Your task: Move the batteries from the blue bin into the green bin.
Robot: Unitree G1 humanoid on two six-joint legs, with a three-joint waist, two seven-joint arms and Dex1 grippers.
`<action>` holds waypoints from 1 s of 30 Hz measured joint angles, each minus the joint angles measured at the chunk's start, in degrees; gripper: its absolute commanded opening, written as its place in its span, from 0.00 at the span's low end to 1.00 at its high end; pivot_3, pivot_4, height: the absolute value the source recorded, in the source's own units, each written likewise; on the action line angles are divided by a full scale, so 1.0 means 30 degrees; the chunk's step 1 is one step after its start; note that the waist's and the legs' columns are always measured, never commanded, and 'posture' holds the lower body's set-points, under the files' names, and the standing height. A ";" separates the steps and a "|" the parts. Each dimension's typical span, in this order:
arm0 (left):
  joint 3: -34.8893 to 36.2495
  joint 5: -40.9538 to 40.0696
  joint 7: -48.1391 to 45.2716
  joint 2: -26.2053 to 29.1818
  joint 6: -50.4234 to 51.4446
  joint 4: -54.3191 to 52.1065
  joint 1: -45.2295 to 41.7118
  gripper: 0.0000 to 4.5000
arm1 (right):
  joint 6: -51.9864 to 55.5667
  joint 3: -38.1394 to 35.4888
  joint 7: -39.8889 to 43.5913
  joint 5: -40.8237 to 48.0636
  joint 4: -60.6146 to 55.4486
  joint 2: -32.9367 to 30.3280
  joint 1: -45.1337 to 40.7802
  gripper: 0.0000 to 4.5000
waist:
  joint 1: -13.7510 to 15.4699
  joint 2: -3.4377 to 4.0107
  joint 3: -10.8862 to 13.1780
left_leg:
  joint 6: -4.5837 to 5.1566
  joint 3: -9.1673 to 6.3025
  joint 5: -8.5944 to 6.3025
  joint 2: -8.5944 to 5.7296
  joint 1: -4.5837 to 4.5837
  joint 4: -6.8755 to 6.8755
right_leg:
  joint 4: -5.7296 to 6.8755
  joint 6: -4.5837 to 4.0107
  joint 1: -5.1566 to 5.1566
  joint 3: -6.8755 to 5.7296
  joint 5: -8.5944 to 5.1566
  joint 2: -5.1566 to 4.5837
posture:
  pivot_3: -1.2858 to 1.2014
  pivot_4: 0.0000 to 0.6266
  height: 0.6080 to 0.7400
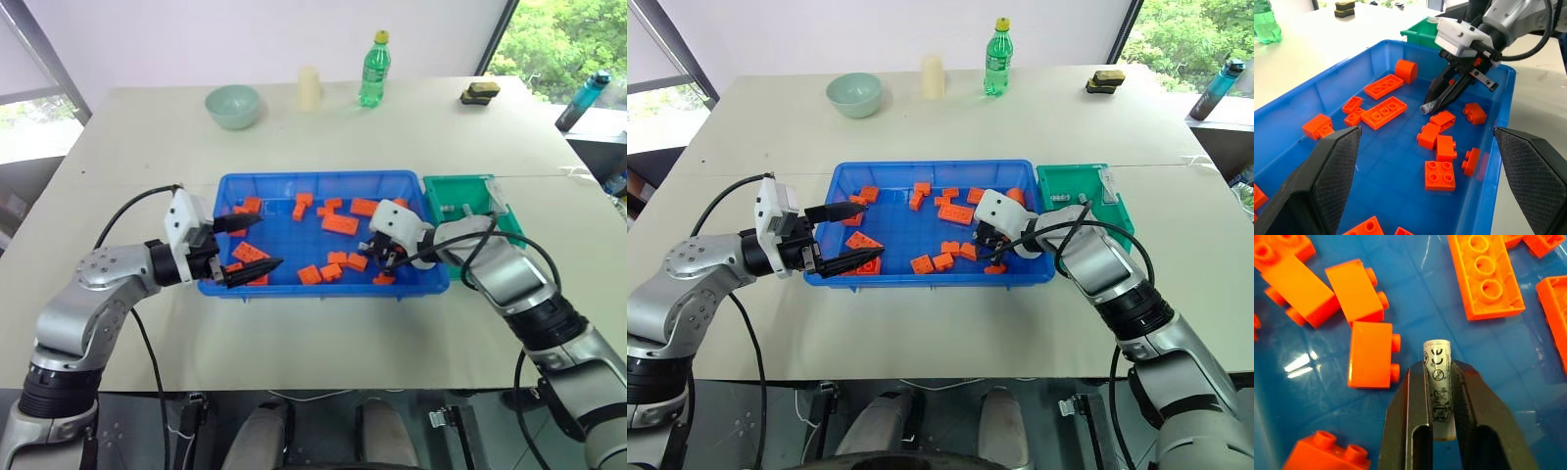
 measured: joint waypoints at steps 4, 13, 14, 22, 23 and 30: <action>0.0262 -0.0111 -0.0083 0.0264 0.0095 -0.0090 0.0220 1.00 | 0.3199 -0.3164 0.0989 0.3149 -0.1148 -0.0011 -0.0465 0.01 | 0.0014 0.0002 0.0011 | 0.0000 0.0004 0.0000 -0.0001 -0.0003 -0.0002 | -0.0007 0.0000 -0.0002 0.0000 0.0000 -0.0002 | 0.52 0.24 0.90; 0.2693 -0.1614 -0.0598 0.1654 0.1183 0.0927 0.0127 1.00 | 0.4221 -0.9874 0.1905 0.4851 0.2083 -0.5926 -0.1038 0.01 | 0.0387 -0.0020 0.0007 | 0.0012 0.0018 -0.0007 -0.0004 -0.0002 -0.0010 | -0.0046 0.0000 0.0023 -0.0002 0.0000 -0.0008 | 0.52 0.24 0.90; 0.2813 -0.1717 -0.0636 0.1675 0.1206 0.1237 -0.0017 1.00 | 0.4164 -0.9983 0.1837 0.4809 0.2539 -0.6028 -0.0104 0.01 | 0.0405 -0.0017 0.0008 | 0.0011 0.0036 -0.0007 0.0005 -0.0003 -0.0010 | -0.0042 0.0000 0.0012 0.0001 0.0000 -0.0009 | 0.52 0.24 0.90; 0.2837 -0.2070 -0.0823 0.1672 0.1343 0.1866 -0.1519 1.00 | 0.2761 -1.0059 -0.0490 0.4190 0.2729 -0.4970 0.1605 0.76 | -0.0019 -0.0006 0.0014 | 0.0010 0.0075 -0.0006 0.0025 -0.0003 -0.0031 | -0.0019 0.0000 -0.0028 0.0006 0.0000 -0.0009 | 0.52 0.24 0.90; 0.2794 -0.2062 -0.0918 0.1675 0.1343 0.2013 -0.1543 1.00 | 0.2305 -1.0052 -0.0459 0.4045 0.2650 -0.5077 0.1947 0.76 | -0.0011 -0.0005 0.0014 | 0.0009 0.0075 -0.0006 0.0023 -0.0003 -0.0034 | -0.0019 0.0001 -0.0029 0.0006 0.0000 -0.0009 | 0.52 0.24 0.90; 0.2813 -0.1613 -0.2445 0.3028 0.1090 0.3932 -0.1812 1.00 | -0.4382 -1.1845 0.6143 0.4879 0.1493 -0.8016 0.7306 0.76 | 0.0080 -0.0006 0.0019 | 0.0018 0.0074 -0.0010 0.0005 -0.0001 0.0002 | -0.0029 0.0005 0.0007 0.0001 0.0002 -0.0012 | 0.52 0.24 0.90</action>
